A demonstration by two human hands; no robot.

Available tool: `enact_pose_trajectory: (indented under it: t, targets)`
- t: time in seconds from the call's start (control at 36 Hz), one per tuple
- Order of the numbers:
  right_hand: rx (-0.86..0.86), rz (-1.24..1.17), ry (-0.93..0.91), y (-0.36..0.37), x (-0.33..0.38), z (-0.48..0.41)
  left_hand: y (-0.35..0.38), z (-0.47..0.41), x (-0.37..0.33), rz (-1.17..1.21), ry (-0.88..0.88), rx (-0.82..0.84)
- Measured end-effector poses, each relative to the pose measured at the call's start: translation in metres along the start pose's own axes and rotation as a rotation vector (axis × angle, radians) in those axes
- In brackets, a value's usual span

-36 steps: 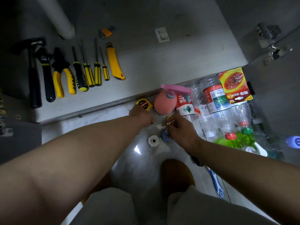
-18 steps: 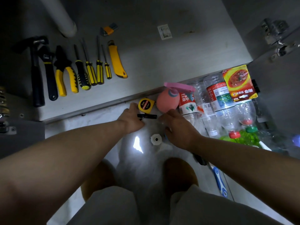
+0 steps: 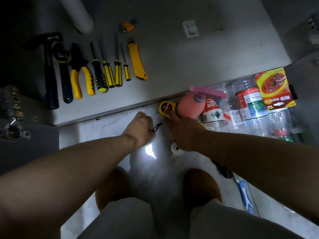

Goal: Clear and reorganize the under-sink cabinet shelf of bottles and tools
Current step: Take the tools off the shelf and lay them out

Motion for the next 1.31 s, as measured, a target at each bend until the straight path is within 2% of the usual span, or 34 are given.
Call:
enact_pose_trajectory:
  t: [0.28, 0.42, 0.53, 0.61, 0.72, 0.92, 1.06, 1.31]
  targets:
    - [-0.113, -0.039, 0.080, 0.001, 0.007, 0.019, 0.001, -0.002, -0.001, 0.105, -0.078, 0.003]
    - [-0.171, -0.145, 0.065, 0.005, 0.010, 0.030, -0.006, 0.014, 0.016, -0.156, 0.002, 0.163]
    - [-0.197, -0.293, 0.061, 0.010, 0.012, 0.040, -0.006, 0.037, 0.031, -0.345, 0.122, 0.180]
    - [-0.218, -0.386, 0.063, 0.013, 0.011, 0.045, -0.006, 0.041, 0.039, -0.442, 0.121, 0.197]
    - [-0.232, -0.444, 0.082, 0.017, 0.007, 0.049, -0.008, 0.041, 0.036, -0.350, 0.111, 0.184]
    - [-0.318, -0.559, 0.230, 0.018, -0.014, 0.061, -0.003, 0.038, 0.008, 0.003, 0.078, 0.147]
    - [-0.340, -0.623, 0.315, 0.020, -0.026, 0.069, 0.009, 0.027, -0.015, 0.079, -0.054, 0.093]
    - [-0.384, -0.650, 0.373, 0.024, -0.031, 0.077, 0.034, 0.016, -0.047, 0.224, -0.120, 0.092]
Point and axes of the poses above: each hand's wrist, its own z-axis away from the middle knuckle, its own y-axis out of the palm, x = y × z, the point moved 3 cm from there along -z, towards the middle knuckle, and after that the axes turned 2 degrees about -x, right-handed, at the moved point
